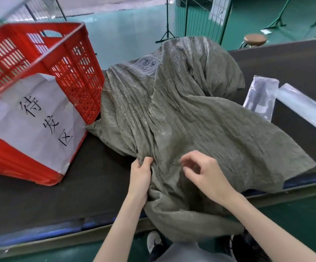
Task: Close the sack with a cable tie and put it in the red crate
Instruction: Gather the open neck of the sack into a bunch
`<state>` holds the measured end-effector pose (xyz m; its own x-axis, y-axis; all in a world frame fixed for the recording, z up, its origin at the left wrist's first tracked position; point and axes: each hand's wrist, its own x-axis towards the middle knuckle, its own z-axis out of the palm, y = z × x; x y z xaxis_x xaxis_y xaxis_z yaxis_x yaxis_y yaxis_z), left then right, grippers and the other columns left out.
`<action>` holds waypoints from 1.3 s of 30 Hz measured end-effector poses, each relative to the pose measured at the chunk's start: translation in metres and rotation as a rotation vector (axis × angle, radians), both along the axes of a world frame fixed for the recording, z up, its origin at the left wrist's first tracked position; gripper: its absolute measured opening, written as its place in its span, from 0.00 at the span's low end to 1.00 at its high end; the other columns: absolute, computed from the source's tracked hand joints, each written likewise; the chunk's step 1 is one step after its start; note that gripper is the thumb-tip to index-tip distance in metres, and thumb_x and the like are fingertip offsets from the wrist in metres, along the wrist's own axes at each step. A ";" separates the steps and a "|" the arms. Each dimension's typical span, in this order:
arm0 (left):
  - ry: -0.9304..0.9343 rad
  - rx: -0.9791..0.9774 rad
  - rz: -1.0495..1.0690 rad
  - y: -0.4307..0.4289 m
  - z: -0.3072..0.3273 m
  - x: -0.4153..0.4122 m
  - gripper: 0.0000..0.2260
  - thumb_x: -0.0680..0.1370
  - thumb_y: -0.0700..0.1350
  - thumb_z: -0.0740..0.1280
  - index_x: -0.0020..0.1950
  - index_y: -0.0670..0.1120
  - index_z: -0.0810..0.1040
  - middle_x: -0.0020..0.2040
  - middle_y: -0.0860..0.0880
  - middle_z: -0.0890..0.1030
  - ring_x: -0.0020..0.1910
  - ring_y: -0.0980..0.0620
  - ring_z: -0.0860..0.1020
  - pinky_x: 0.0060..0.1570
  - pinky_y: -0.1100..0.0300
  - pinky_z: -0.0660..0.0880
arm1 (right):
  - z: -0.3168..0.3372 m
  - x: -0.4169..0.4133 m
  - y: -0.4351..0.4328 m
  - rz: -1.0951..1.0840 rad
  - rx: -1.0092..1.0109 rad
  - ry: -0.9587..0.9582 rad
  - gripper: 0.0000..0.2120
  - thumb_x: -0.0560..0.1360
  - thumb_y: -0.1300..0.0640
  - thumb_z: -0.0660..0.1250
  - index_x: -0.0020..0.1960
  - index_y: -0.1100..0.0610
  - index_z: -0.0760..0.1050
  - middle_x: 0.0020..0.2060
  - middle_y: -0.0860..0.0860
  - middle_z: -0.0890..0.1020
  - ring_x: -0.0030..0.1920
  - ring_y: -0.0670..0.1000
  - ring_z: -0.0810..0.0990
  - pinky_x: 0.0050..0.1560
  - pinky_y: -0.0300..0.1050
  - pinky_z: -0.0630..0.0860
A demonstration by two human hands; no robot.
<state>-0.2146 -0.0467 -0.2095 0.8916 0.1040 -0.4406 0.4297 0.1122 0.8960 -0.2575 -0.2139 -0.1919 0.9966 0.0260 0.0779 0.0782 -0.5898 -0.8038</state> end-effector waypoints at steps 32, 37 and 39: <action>0.054 -0.404 -0.118 -0.026 -0.006 0.024 0.11 0.75 0.35 0.66 0.57 0.39 0.80 0.45 0.42 0.86 0.41 0.45 0.84 0.43 0.55 0.82 | 0.004 0.011 0.028 -0.013 0.295 0.167 0.10 0.70 0.64 0.68 0.48 0.54 0.83 0.39 0.47 0.86 0.37 0.43 0.81 0.43 0.38 0.77; 0.078 -0.385 -0.053 -0.030 -0.017 0.022 0.12 0.76 0.34 0.65 0.58 0.36 0.79 0.50 0.39 0.85 0.42 0.47 0.84 0.43 0.58 0.82 | 0.017 0.022 0.009 -0.185 0.170 -0.080 0.10 0.70 0.64 0.68 0.49 0.55 0.81 0.44 0.49 0.84 0.44 0.49 0.81 0.50 0.46 0.77; 0.108 -0.390 -0.004 -0.033 -0.023 0.022 0.11 0.77 0.39 0.66 0.58 0.38 0.80 0.54 0.40 0.84 0.45 0.49 0.85 0.46 0.59 0.81 | 0.017 0.028 0.002 -0.285 0.011 -0.163 0.14 0.70 0.63 0.70 0.54 0.54 0.78 0.53 0.49 0.80 0.54 0.49 0.76 0.58 0.45 0.73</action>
<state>-0.1929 -0.0801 -0.2324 0.8379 -0.0932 -0.5378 0.5206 0.4325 0.7362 -0.2298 -0.2114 -0.1751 0.9381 -0.2539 0.2358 0.0395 -0.5977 -0.8007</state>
